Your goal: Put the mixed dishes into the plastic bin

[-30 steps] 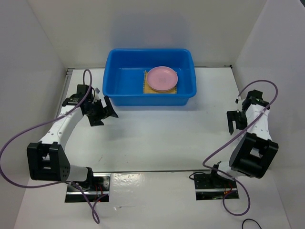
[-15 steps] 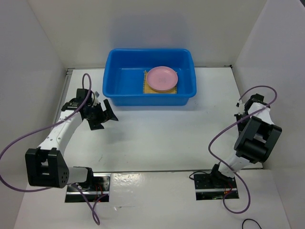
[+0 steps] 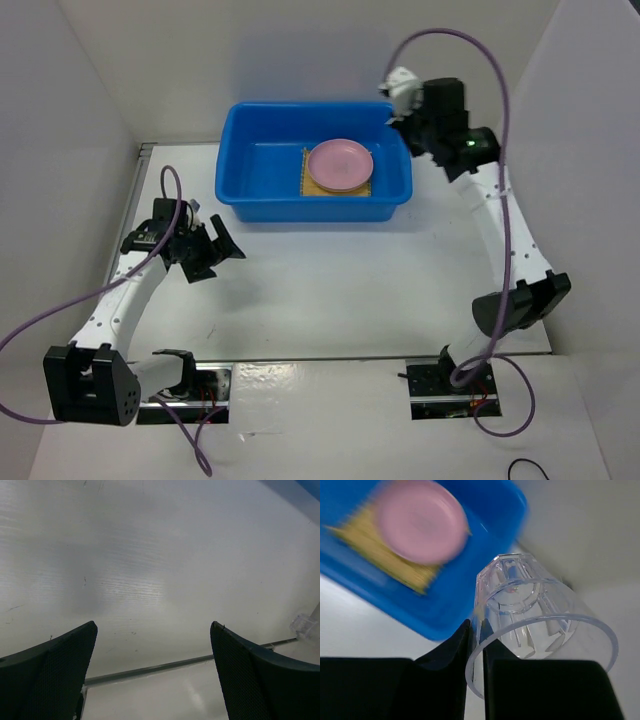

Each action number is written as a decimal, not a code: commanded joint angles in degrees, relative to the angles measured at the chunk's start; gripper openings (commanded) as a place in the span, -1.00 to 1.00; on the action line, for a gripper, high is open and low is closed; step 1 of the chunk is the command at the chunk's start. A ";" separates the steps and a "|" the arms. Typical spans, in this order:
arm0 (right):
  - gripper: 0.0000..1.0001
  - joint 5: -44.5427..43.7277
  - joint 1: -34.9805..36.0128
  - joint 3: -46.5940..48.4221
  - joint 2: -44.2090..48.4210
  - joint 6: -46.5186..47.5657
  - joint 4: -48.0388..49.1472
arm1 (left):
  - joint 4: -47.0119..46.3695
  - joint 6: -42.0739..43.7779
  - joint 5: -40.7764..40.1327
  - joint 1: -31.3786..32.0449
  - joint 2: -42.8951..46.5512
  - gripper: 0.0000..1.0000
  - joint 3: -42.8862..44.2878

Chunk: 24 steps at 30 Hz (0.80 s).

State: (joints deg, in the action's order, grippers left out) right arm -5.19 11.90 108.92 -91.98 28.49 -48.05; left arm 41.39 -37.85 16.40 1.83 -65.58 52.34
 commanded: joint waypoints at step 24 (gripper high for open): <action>-0.93 5.54 29.24 70.55 -64.45 2.80 -15.50 | 9.06 -2.06 -0.85 -1.39 10.39 1.00 1.54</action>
State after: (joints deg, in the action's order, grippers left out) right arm 0.01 42.48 175.43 -155.89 31.18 -66.70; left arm 49.06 -38.30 15.66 0.78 -56.51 52.69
